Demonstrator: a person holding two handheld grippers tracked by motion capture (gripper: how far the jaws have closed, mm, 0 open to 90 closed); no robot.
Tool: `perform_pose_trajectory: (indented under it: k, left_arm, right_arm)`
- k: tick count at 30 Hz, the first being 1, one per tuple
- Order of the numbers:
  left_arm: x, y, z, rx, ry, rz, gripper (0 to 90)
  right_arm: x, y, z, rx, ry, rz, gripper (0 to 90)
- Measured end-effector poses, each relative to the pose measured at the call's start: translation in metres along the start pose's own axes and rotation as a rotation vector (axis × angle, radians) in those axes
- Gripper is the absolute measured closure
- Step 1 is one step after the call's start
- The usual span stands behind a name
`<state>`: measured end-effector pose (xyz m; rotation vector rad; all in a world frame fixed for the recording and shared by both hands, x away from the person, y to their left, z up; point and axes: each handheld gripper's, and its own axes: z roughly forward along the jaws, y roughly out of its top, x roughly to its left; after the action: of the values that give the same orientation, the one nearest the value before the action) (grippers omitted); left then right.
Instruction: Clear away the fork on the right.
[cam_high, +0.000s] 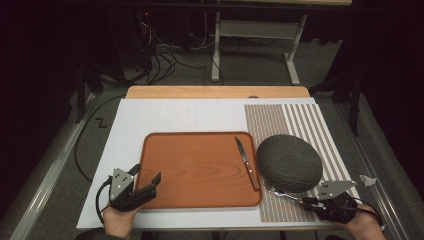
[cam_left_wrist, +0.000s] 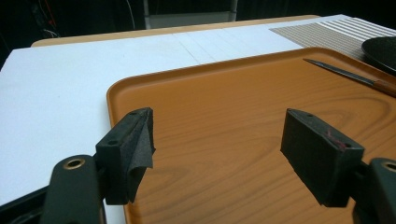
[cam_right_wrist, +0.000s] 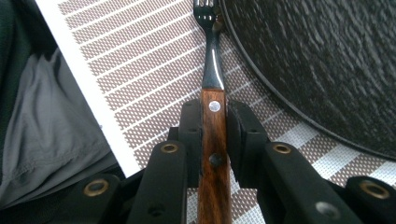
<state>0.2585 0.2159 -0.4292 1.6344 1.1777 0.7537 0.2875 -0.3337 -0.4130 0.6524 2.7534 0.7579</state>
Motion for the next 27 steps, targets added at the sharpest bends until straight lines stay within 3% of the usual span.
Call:
perform_pose_trajectory:
  k: [17, 27]
  left_arm:
    - [0.000, 0.000, 0.000, -0.002, 0.000, 0.000, 26.0]
    - [0.000, 0.000, 0.000, -0.002, 0.001, 0.000, 26.0]
  right_arm:
    - [0.006, 0.008, -0.010, -0.058, 0.012, -0.024, 79.3]
    - [0.004, 0.023, -0.011, -0.088, 0.022, -0.023, 79.3]
